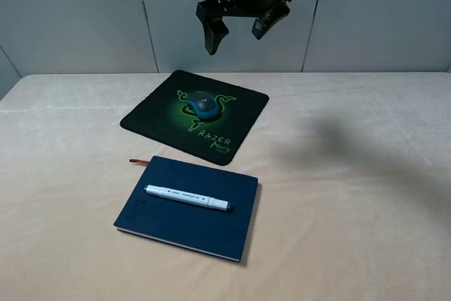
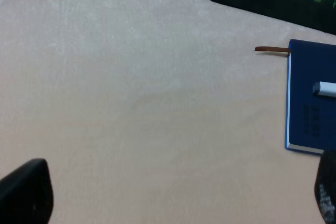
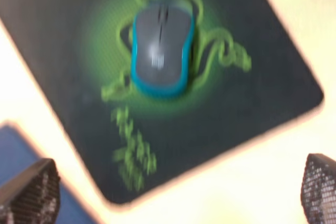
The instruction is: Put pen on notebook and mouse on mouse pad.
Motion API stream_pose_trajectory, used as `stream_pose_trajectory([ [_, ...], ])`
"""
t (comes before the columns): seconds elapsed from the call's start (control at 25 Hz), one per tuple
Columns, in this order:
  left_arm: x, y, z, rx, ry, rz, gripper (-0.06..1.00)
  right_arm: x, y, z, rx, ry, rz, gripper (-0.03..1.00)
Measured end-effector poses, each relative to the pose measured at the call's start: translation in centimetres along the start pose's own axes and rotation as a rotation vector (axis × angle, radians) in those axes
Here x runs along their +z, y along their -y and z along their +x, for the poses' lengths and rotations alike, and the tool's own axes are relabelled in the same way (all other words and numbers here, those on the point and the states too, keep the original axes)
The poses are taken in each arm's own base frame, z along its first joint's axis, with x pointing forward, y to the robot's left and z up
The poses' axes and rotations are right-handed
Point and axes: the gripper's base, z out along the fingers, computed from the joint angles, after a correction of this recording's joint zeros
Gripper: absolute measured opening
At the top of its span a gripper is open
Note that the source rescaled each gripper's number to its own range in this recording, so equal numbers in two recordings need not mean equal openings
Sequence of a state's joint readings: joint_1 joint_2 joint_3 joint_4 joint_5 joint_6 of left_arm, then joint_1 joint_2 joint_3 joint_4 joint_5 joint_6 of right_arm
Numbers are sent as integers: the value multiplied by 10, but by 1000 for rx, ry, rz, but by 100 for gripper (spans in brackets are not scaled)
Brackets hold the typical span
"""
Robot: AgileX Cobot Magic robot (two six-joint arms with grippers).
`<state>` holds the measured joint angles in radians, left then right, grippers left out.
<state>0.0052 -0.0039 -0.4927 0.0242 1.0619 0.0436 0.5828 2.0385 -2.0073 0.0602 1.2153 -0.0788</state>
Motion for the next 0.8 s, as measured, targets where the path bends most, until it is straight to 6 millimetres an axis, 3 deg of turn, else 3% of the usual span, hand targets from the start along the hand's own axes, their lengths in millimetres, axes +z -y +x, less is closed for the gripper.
stream_pose_trajectory([
  [0.32,0,0,0,0,0,0,100,-68,-9,92,12,-75,-4,100],
  [0.56,0,0,0,0,0,0,100,-116,-16,161,28,-33,-2,100],
  [0.8,0,0,0,0,0,1,100,-144,-21,228,31,30,0,100],
])
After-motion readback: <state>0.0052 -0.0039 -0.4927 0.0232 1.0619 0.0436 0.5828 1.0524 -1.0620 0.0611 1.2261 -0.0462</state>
